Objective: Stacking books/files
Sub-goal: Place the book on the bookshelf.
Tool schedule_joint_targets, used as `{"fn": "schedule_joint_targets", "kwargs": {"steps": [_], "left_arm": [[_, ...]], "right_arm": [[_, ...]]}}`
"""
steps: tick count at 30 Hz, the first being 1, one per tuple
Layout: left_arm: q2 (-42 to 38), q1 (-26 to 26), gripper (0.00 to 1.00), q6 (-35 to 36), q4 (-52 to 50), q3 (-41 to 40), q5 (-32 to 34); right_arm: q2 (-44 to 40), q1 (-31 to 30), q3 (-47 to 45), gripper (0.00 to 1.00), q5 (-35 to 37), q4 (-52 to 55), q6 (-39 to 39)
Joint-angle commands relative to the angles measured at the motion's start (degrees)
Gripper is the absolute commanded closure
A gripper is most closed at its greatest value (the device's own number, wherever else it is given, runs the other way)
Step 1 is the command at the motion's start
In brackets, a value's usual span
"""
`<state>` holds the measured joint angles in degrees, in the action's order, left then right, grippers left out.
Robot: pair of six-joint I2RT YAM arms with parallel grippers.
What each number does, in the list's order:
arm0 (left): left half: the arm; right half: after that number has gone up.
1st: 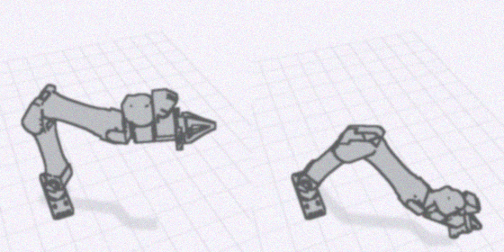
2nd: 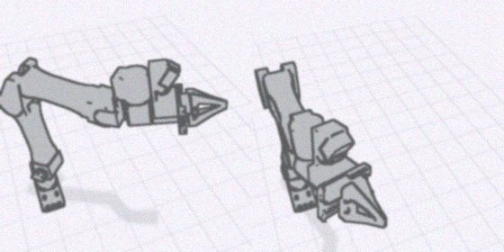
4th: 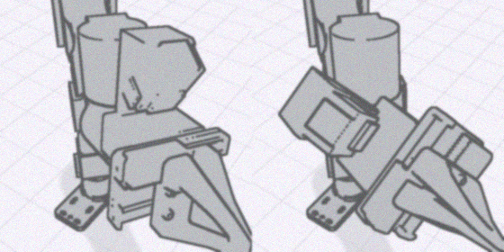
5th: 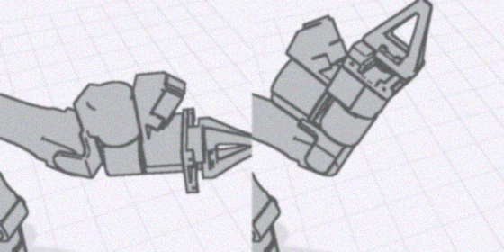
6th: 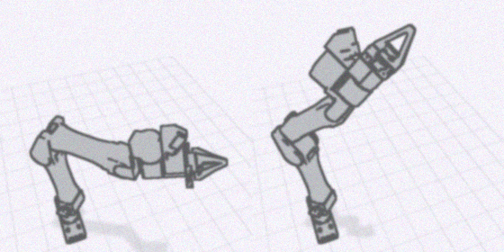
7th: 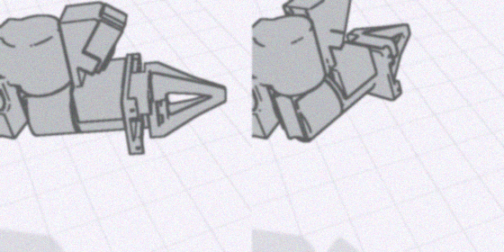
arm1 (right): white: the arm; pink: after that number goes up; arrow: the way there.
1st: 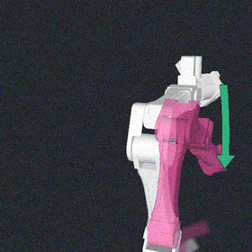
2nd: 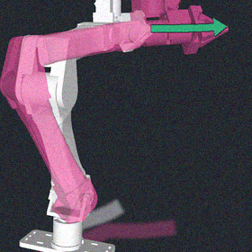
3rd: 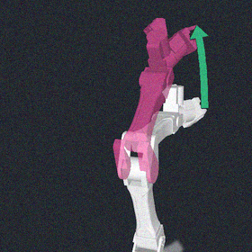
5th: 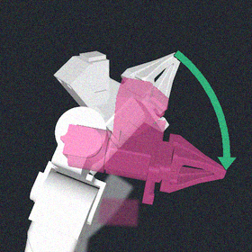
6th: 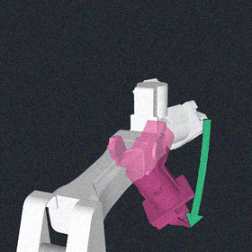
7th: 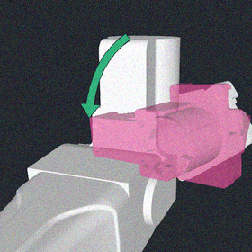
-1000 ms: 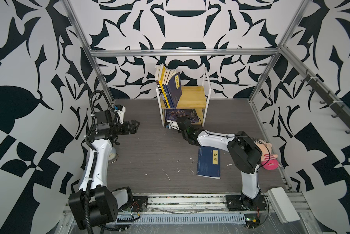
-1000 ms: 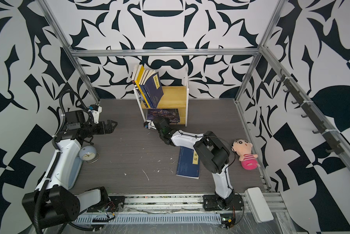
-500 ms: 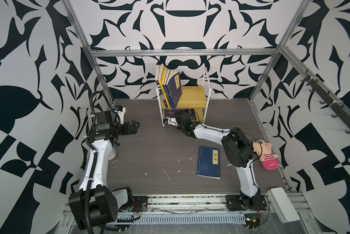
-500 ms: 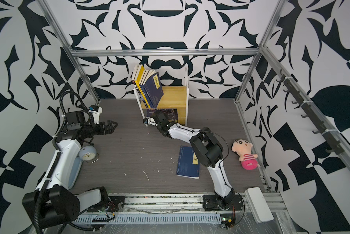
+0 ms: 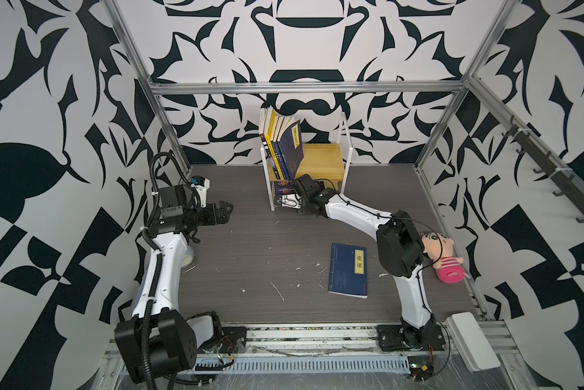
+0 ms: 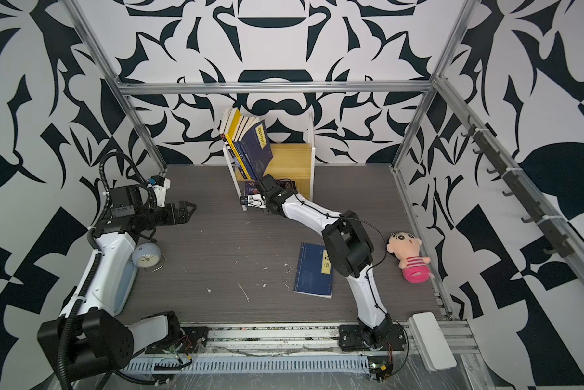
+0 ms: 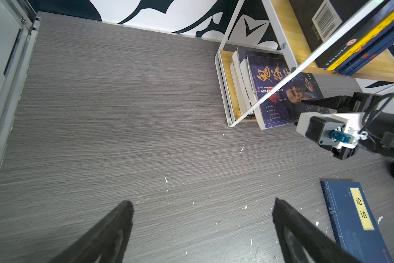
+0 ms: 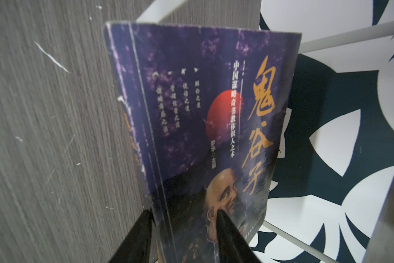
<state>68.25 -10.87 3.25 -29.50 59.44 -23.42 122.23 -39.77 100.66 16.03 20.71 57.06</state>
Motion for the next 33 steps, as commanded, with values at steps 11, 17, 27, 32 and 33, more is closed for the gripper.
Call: {"fn": "schedule_joint_targets", "kwargs": {"steps": [11, 17, 27, 32, 33], "left_arm": [[-0.7, -0.5, 0.0, 0.0, 0.5, -1.0, -1.2], [-0.8, -0.5, 0.0, -0.2, 0.3, -0.9, -1.2], [-0.7, -0.6, 0.0, -0.4, 0.5, -0.9, -1.5], [-0.7, -0.6, 0.0, -0.3, 0.4, -0.8, -1.2], [-0.7, -0.6, 0.0, -0.4, 0.5, -0.8, -1.4]], "right_arm": [[2.3, 0.8, 7.9, 0.55, -7.3, 5.9, -4.8], [4.0, 0.9, 10.1, 0.67, -6.2, 5.6, -4.1], [7.2, 0.9, 14.0, 0.69, -5.5, 3.9, -2.8], [5.9, 0.9, 14.1, 0.66, -5.5, 6.5, -1.2], [5.2, 0.9, 14.1, 0.64, -5.5, 7.5, -1.1]]}}
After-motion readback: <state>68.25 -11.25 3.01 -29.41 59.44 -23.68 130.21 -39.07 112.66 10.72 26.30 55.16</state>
